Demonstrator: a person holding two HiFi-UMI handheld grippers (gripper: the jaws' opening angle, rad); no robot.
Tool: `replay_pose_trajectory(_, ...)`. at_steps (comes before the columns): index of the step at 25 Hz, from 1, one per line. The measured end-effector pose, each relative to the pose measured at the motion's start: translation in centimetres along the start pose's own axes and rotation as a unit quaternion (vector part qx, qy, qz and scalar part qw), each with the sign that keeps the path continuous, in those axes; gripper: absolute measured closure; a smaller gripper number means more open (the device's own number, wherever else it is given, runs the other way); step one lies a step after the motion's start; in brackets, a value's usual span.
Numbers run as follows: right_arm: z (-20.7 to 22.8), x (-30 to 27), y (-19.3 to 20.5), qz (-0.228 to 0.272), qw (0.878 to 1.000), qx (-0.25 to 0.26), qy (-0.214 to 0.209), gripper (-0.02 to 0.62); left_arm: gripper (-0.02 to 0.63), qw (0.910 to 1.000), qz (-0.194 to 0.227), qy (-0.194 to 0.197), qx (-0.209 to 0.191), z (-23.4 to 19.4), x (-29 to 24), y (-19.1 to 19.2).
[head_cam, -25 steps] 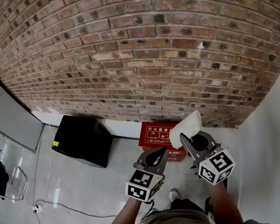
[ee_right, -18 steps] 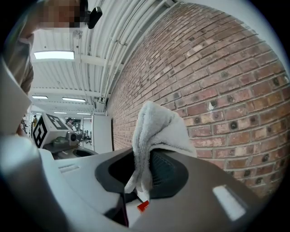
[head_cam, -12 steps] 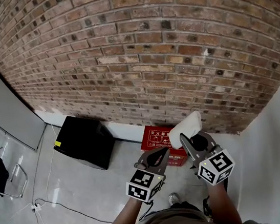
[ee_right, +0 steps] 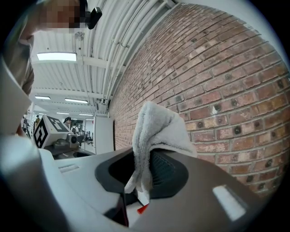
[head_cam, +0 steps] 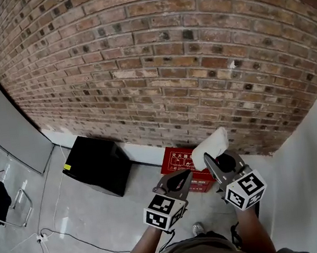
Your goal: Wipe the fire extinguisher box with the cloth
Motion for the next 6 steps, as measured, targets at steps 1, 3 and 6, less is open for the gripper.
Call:
replay_pose_trajectory(1, -0.02, 0.02, -0.02, 0.002, 1.0, -0.001, -0.001, 0.498, 0.604, 1.0, 0.002, -0.001, -0.002, -0.13, -0.01, 0.07)
replay_pose_trajectory(3, -0.09, 0.1, -0.01, 0.003, 1.0, -0.001, -0.002, 0.497, 0.604, 1.0, 0.004, -0.004, -0.007, -0.33, -0.05, 0.26)
replay_pose_trajectory(6, -0.21, 0.19, 0.05, 0.001, 1.0, -0.001, -0.003, 0.497, 0.604, 1.0, -0.007, 0.0, -0.003, -0.07, 0.12, 0.16)
Point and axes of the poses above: the fingertips, and each gripper's own axes: x backward along the fingers, z to its right, y out of its underside, the point moved 10 cm from there along x, backward along the fingers, and after that the axes turned 14 degrees about x, right-handed, at the moved point
